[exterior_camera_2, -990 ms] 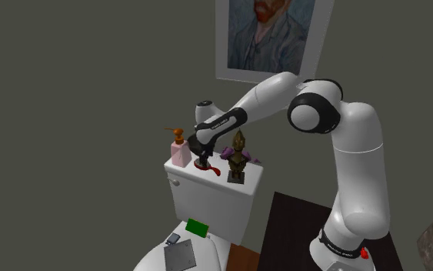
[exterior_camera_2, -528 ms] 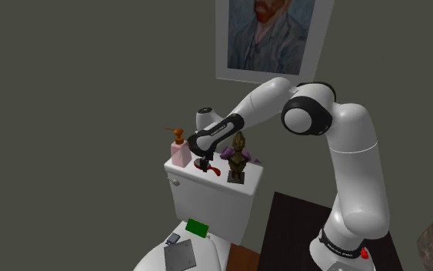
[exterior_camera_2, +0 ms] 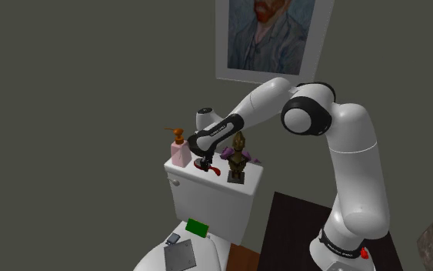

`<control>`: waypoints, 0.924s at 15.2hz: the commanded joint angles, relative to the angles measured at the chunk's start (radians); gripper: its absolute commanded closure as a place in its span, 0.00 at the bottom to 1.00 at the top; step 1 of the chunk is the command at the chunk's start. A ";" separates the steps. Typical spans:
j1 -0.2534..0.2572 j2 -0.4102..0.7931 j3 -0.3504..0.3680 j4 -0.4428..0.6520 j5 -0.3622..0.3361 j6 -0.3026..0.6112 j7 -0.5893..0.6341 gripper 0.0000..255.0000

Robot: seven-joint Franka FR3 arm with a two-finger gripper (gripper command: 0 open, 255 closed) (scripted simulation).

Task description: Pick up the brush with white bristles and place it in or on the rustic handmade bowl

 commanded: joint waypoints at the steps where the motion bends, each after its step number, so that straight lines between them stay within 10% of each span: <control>1: 0.000 0.000 0.000 0.000 0.000 0.000 0.000 1.00; 14: 0.004 -0.049 -0.004 0.014 -0.007 -0.063 0.002 1.00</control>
